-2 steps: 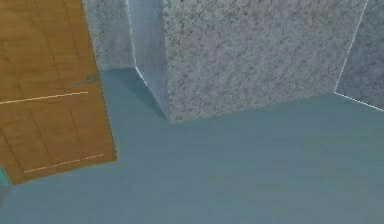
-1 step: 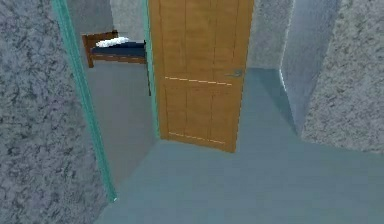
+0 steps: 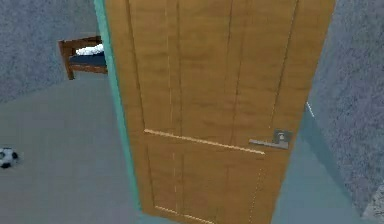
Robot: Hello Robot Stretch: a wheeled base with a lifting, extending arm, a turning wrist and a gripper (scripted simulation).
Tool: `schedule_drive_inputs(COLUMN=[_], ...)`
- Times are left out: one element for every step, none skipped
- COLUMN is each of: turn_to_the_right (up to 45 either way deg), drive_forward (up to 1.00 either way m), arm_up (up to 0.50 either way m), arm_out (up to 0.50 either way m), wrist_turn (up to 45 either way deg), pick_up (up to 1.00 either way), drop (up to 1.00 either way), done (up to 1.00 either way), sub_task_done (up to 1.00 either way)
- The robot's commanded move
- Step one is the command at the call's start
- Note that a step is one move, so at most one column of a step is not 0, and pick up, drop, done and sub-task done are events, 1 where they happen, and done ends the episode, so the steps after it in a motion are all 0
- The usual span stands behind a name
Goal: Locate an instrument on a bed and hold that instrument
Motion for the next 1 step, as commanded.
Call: schedule_drive_inputs(turn_to_the_right=[-6.0], drive_forward=[0.0], arm_up=[0.0], arm_out=[0.0], wrist_turn=[0.0], pick_up=[0.0], drop=[0.0], done=[0.0], sub_task_done=[0.0])
